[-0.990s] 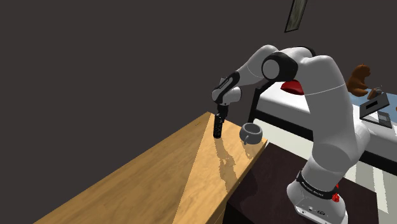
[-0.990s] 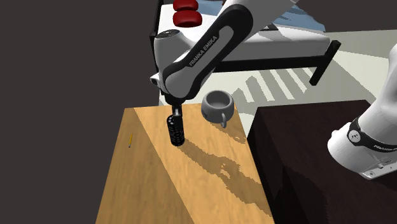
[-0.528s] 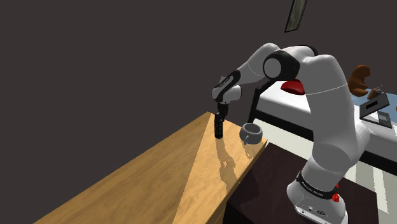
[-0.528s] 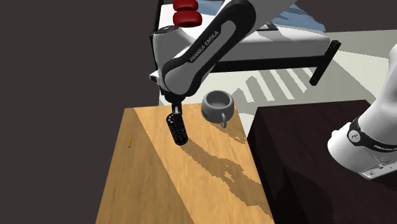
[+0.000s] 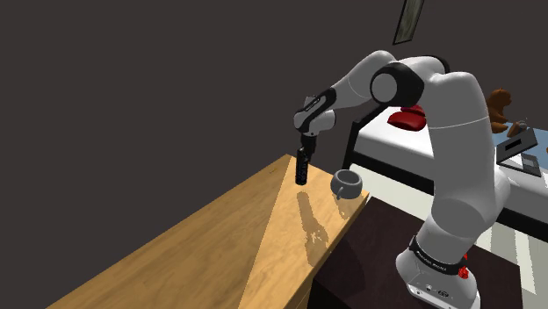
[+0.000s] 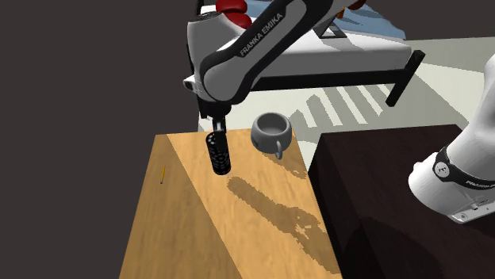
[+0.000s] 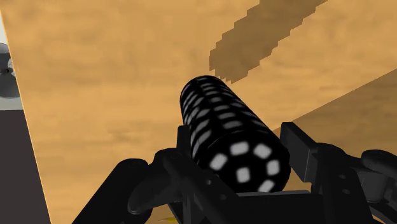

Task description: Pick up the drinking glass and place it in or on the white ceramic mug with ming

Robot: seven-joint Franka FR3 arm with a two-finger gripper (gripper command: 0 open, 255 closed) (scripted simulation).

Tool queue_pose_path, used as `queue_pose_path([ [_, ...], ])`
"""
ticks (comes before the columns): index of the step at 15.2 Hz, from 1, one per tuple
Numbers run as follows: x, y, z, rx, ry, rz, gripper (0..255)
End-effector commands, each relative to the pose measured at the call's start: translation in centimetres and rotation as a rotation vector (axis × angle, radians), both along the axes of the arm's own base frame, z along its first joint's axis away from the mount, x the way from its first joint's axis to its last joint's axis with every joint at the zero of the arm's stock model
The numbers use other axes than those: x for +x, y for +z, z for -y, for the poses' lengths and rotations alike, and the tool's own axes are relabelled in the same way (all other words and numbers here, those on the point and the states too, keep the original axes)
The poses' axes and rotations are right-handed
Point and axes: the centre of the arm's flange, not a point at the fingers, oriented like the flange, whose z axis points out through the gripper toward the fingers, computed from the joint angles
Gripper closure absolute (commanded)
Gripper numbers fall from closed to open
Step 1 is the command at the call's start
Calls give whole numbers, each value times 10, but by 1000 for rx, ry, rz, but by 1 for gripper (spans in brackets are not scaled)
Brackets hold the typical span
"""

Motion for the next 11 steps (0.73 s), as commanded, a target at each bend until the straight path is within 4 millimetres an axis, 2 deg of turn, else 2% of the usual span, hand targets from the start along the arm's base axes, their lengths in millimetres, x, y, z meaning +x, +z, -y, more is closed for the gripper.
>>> queue_pose_path([
  [1, 0, 11, 0, 0, 0, 0, 255],
  [11, 0, 64, 0, 0, 0, 0, 255],
])
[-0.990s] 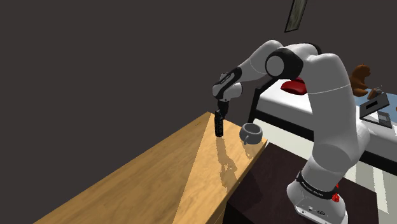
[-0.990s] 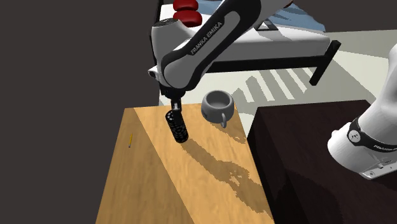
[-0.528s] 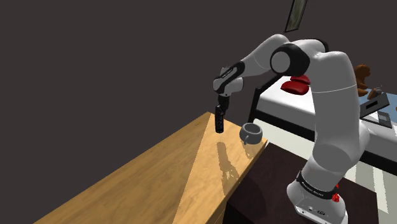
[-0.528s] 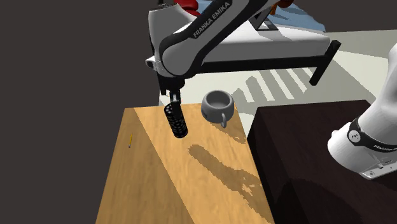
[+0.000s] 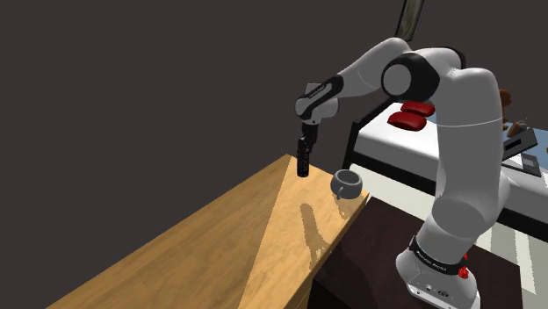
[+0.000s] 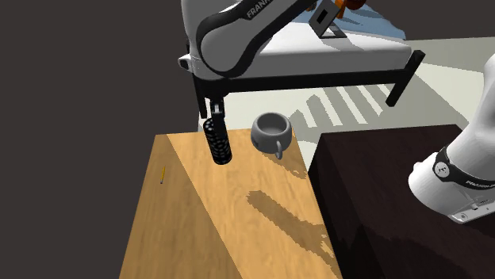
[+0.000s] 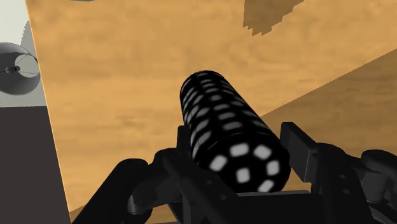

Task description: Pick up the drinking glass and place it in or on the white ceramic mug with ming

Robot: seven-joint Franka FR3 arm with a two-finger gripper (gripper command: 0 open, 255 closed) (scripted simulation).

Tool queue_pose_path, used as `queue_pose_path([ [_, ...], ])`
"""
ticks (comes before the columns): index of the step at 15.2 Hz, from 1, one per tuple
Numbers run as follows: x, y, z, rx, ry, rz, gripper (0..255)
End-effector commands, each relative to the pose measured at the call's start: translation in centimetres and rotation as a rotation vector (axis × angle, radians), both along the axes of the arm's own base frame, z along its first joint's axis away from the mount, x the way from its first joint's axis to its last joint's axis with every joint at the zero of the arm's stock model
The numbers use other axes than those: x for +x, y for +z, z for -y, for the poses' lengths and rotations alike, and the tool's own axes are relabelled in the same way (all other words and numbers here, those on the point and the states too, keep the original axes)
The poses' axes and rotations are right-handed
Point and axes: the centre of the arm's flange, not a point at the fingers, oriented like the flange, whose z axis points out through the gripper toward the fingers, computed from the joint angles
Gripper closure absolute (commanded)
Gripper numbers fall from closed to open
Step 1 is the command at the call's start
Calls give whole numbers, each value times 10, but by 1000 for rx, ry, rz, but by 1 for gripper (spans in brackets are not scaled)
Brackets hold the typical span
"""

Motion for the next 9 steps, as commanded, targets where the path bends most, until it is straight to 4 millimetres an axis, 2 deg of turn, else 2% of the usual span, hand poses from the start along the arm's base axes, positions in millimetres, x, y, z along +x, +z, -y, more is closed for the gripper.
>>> queue_pose_path([
  [1, 0, 10, 0, 0, 0, 0, 255],
  [9, 0, 52, 0, 0, 0, 0, 255],
])
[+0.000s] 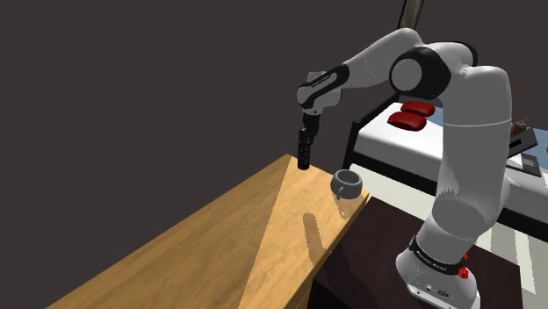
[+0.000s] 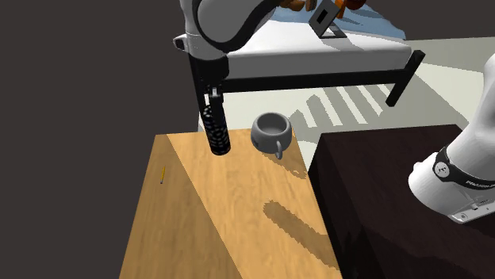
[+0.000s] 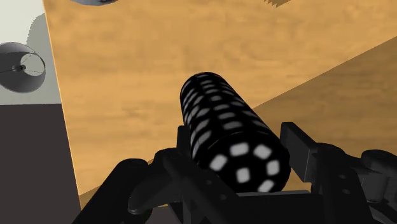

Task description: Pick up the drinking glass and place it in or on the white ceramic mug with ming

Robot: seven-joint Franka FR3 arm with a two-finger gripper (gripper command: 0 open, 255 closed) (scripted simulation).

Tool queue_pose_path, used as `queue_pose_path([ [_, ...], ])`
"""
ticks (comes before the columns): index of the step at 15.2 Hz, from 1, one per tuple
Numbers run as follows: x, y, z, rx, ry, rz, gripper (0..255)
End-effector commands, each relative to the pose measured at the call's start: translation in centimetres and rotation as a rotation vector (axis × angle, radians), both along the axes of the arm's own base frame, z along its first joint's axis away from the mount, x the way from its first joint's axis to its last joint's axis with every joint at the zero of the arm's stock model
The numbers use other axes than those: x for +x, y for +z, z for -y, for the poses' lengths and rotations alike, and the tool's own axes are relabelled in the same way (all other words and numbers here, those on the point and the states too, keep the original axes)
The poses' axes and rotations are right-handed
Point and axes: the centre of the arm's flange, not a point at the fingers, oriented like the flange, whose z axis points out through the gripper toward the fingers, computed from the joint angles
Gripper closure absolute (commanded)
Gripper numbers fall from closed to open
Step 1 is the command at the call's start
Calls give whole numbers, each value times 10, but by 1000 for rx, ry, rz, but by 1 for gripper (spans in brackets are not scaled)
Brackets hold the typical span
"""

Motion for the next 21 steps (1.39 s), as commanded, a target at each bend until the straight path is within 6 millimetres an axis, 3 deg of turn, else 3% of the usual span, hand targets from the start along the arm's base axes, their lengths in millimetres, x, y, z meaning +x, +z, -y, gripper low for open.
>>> queue_pose_path([
  [1, 0, 11, -1, 0, 0, 0, 255],
  [2, 0, 12, -1, 0, 0, 0, 255],
  [21, -206, 72, 126, 0, 0, 0, 255],
])
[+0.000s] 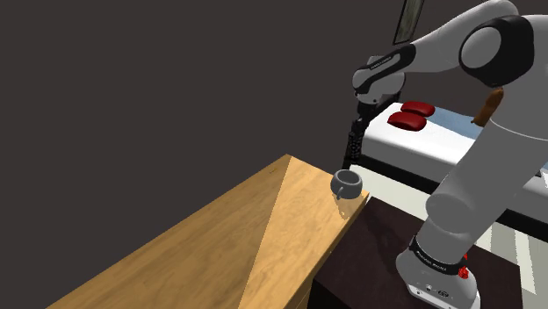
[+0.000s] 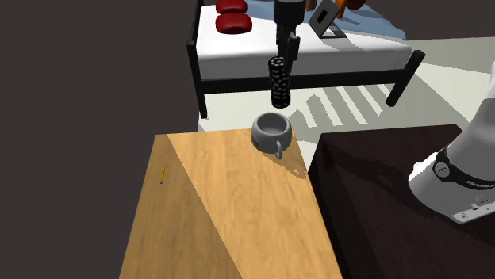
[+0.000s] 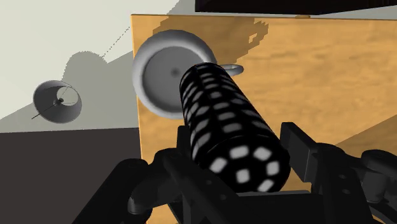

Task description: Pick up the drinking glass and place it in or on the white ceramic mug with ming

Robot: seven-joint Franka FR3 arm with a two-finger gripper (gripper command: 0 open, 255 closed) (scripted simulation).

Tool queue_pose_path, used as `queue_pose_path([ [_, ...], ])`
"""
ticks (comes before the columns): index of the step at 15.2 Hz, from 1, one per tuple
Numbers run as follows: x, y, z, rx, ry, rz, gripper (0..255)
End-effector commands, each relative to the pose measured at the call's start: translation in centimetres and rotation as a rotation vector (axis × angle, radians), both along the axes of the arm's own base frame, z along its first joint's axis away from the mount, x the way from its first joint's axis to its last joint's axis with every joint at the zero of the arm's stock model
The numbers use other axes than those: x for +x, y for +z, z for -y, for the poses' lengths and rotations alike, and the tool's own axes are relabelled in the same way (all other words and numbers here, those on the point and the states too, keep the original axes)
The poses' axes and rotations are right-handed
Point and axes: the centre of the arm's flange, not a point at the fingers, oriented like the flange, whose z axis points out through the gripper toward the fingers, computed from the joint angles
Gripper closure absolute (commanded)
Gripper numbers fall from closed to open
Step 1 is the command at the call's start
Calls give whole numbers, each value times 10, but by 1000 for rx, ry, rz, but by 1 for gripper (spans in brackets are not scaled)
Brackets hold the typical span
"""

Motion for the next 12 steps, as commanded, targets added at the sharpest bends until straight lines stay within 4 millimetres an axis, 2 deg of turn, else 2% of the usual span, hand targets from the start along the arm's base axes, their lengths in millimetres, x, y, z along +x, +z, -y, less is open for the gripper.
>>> queue_pose_path([
  [1, -9, -1, 4, 0, 1, 0, 255],
  [12, -9, -59, 4, 0, 1, 0, 255],
])
